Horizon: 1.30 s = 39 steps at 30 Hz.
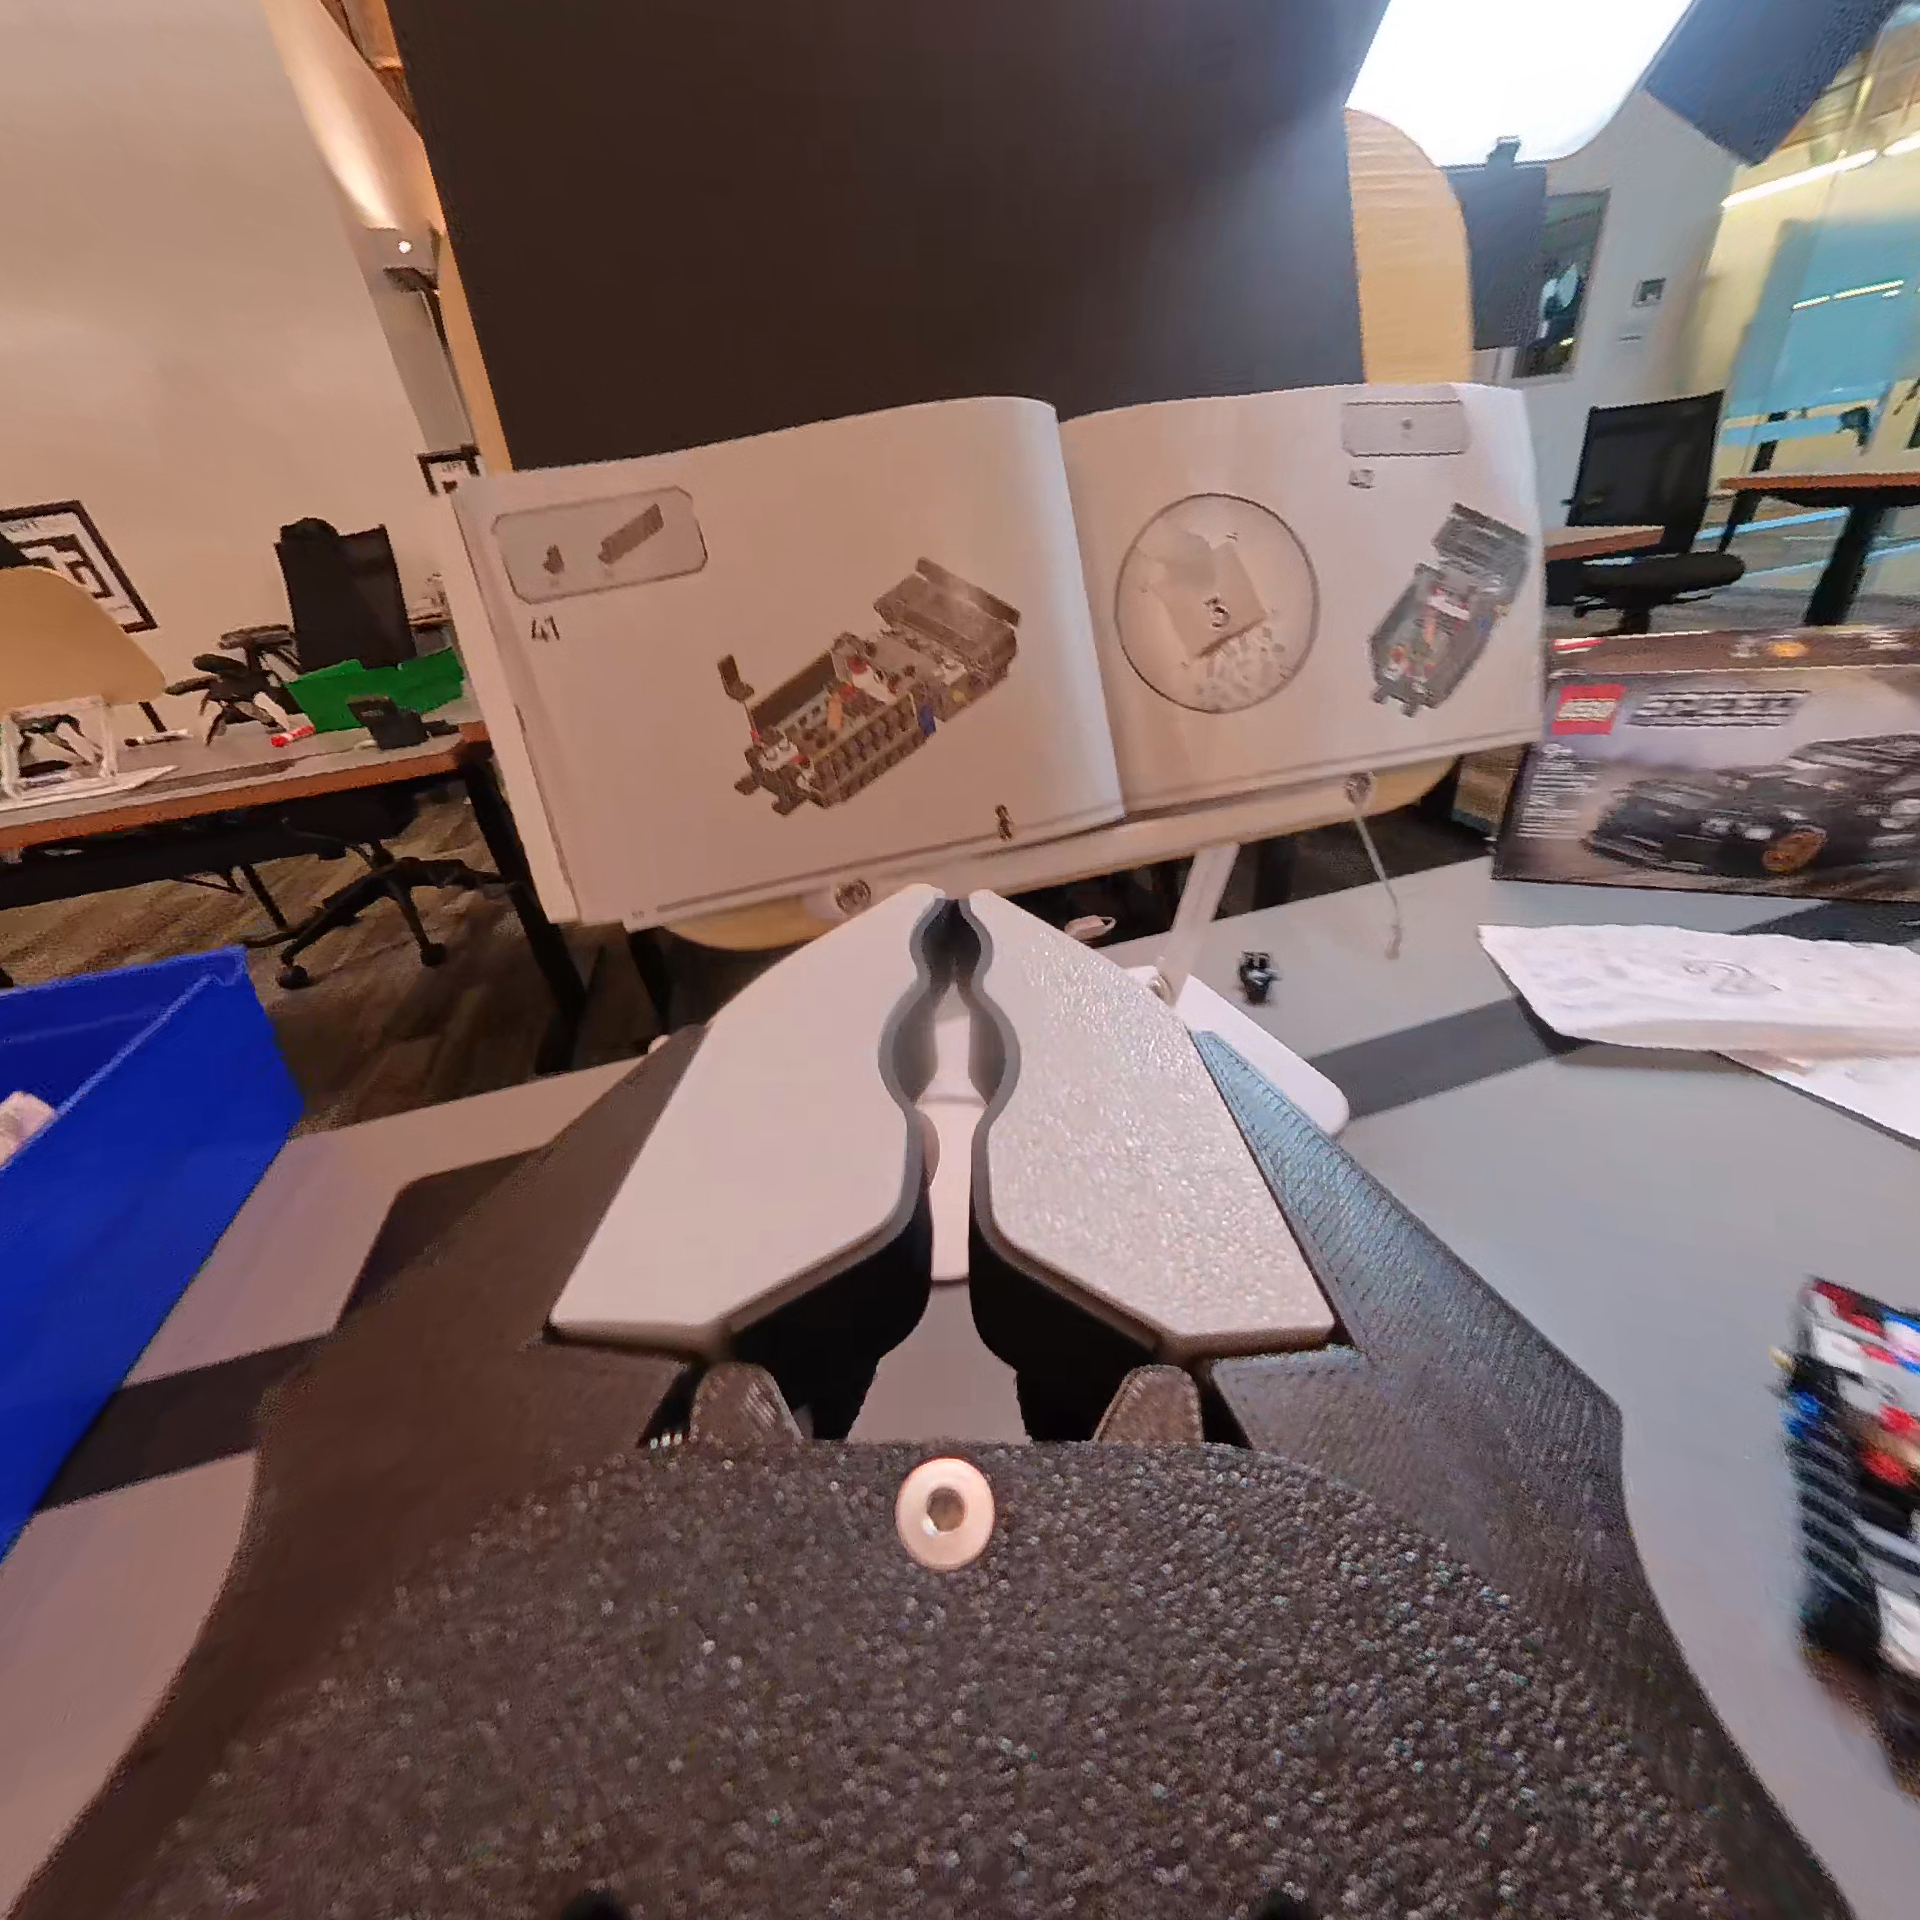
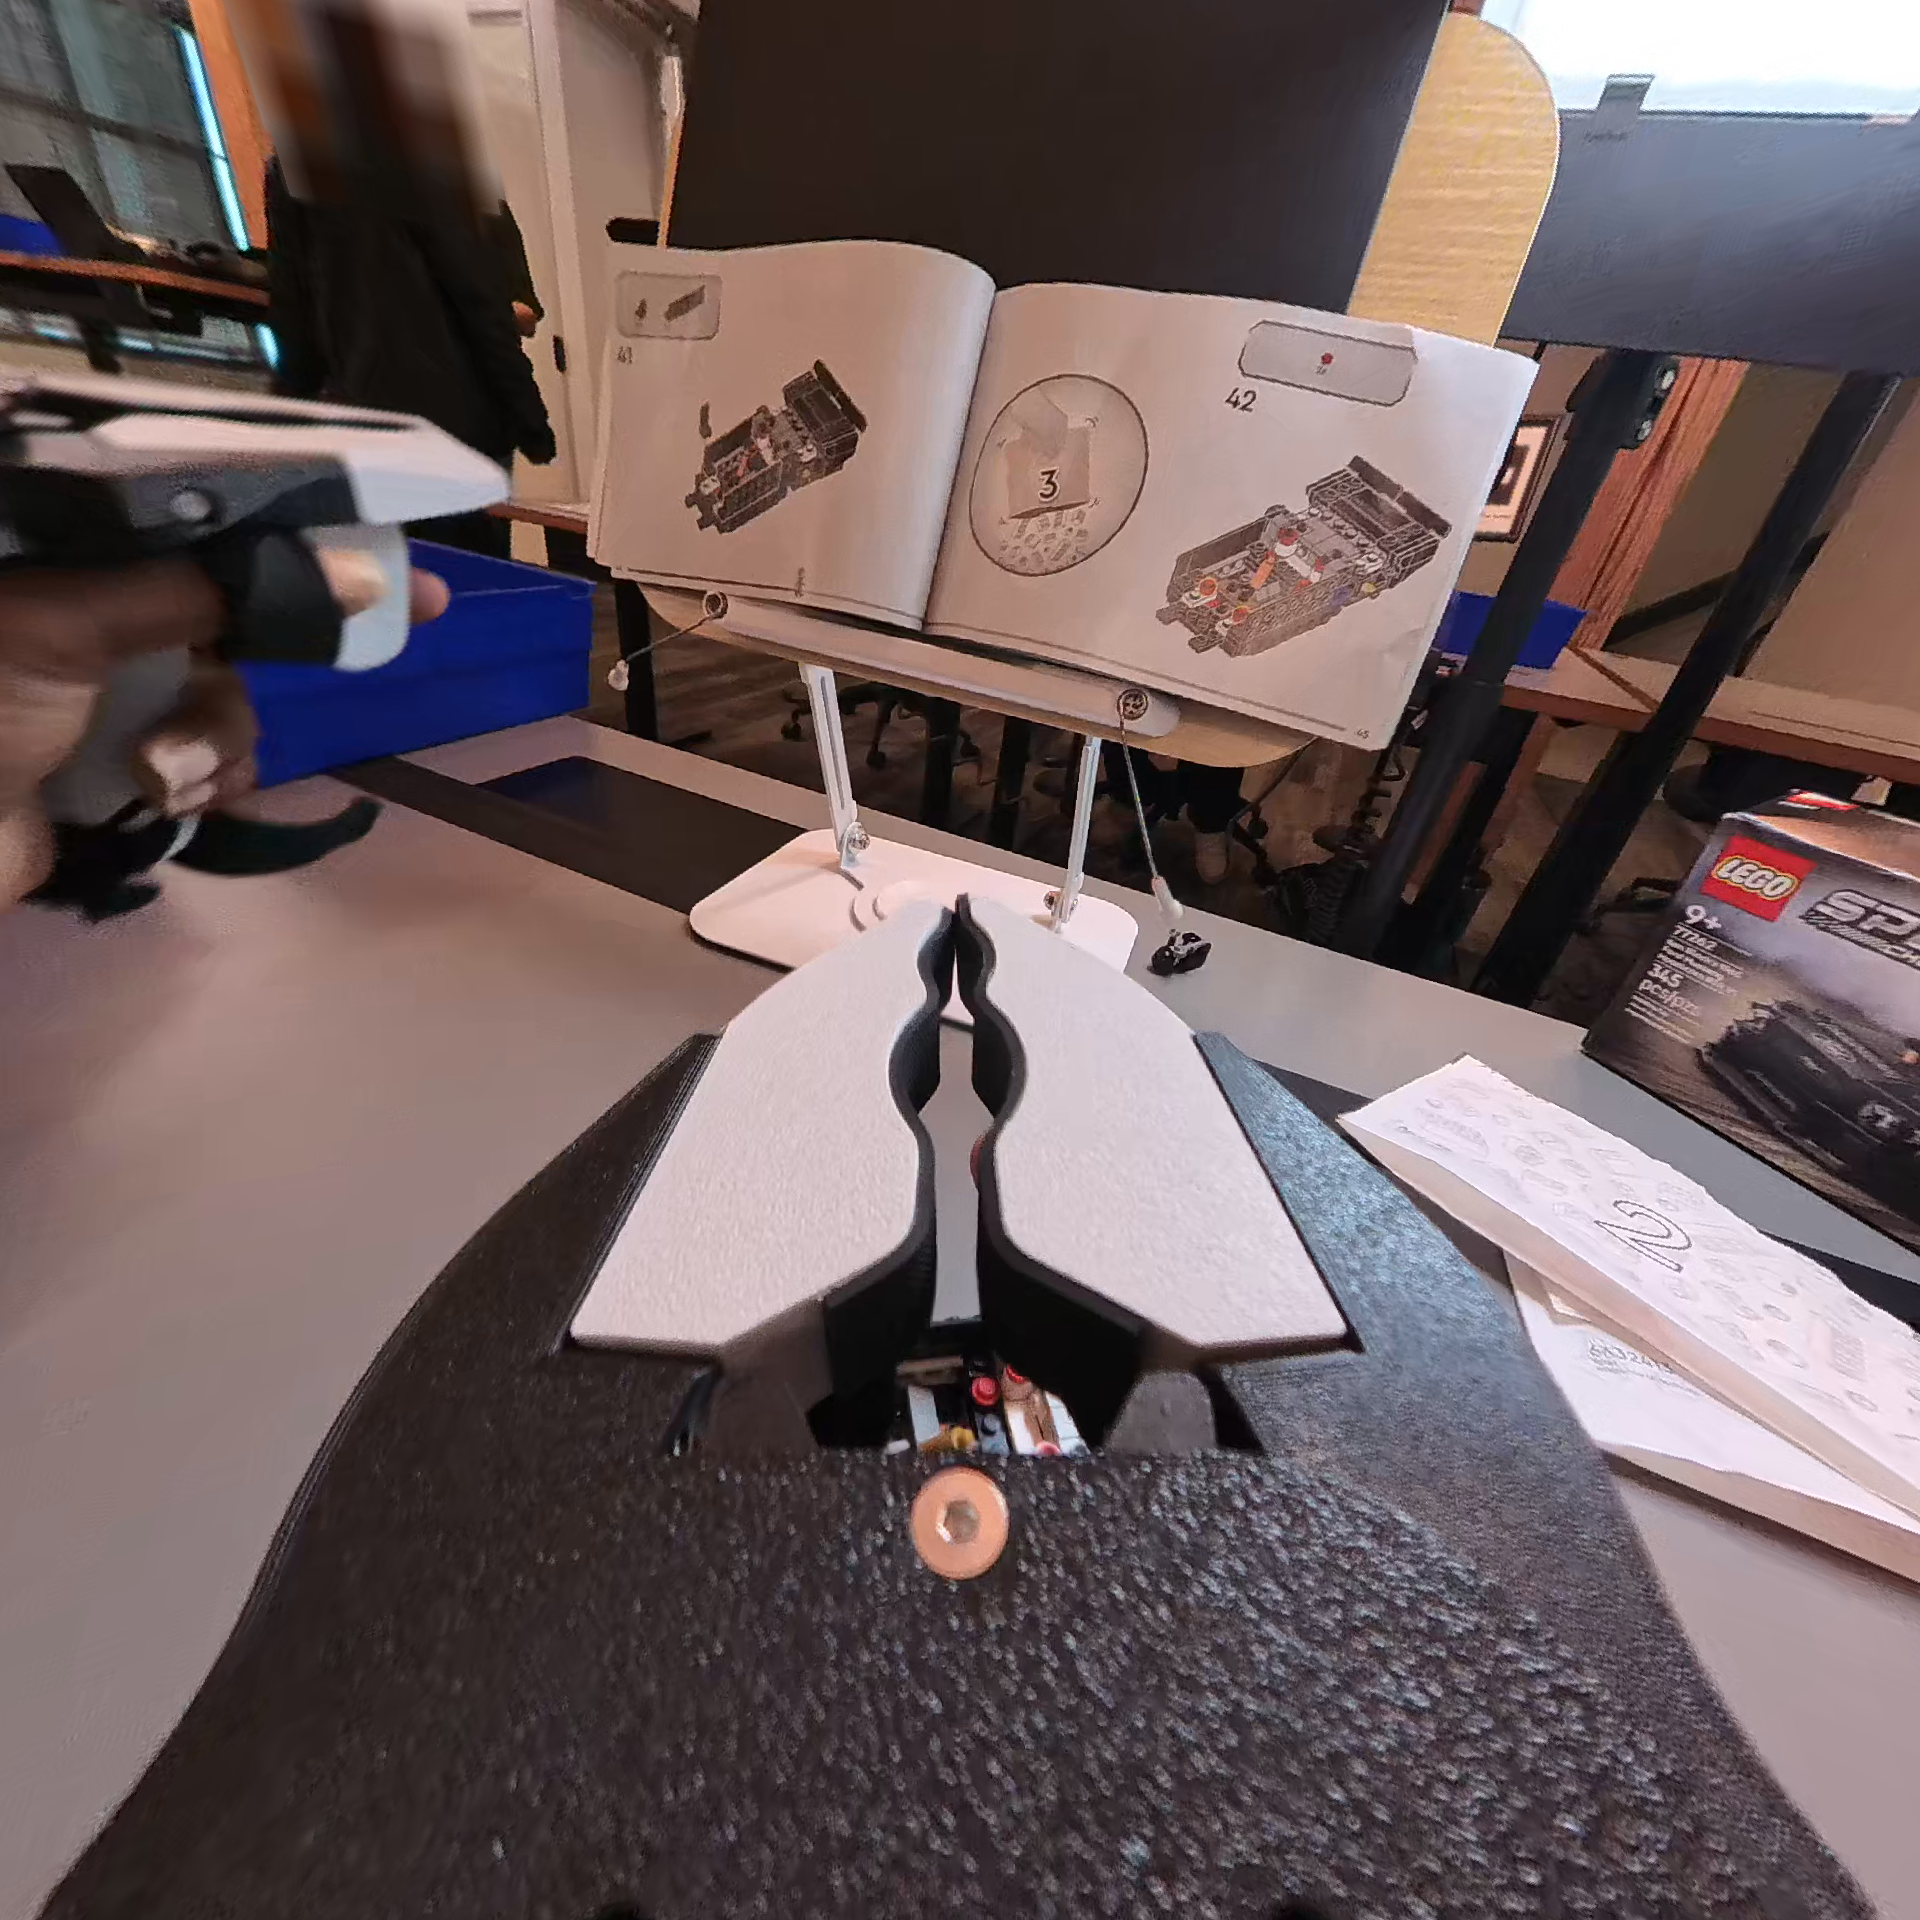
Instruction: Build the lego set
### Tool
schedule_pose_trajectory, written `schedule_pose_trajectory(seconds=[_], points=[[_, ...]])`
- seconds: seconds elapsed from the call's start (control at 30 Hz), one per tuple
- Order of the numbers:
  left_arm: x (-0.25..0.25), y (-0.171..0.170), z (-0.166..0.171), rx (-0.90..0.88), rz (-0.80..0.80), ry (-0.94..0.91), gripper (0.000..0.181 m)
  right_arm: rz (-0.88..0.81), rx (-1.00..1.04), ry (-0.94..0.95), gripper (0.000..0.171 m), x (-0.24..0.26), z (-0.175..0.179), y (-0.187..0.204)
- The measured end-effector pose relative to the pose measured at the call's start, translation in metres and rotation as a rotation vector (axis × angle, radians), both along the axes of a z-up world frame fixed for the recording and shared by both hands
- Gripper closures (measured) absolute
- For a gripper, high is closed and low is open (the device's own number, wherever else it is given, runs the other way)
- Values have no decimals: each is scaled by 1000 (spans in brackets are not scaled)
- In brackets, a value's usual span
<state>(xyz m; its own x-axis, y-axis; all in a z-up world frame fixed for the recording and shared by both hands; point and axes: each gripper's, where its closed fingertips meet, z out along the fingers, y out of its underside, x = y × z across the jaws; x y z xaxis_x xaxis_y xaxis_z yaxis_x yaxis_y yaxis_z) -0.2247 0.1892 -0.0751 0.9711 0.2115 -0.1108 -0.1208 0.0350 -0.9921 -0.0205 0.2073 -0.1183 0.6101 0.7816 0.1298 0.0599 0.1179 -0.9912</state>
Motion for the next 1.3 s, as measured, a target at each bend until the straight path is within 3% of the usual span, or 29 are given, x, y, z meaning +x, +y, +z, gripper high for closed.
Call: schedule_pose_trajectory(seconds=[0.2,0.4,0.87,1.3], points=[[-32,49,9,-35,72,26,181,-19,14,-11,171,8,4,4],[-40,67,9,-46,95,15,181,-35,-2,13,171,18,10,11],[-43,65,16,-30,104,5,181,-12,-12,2,171,15,6,9],[-59,42,24,-4,143,0,181,-8,-13,-2,171,15,5,8]])
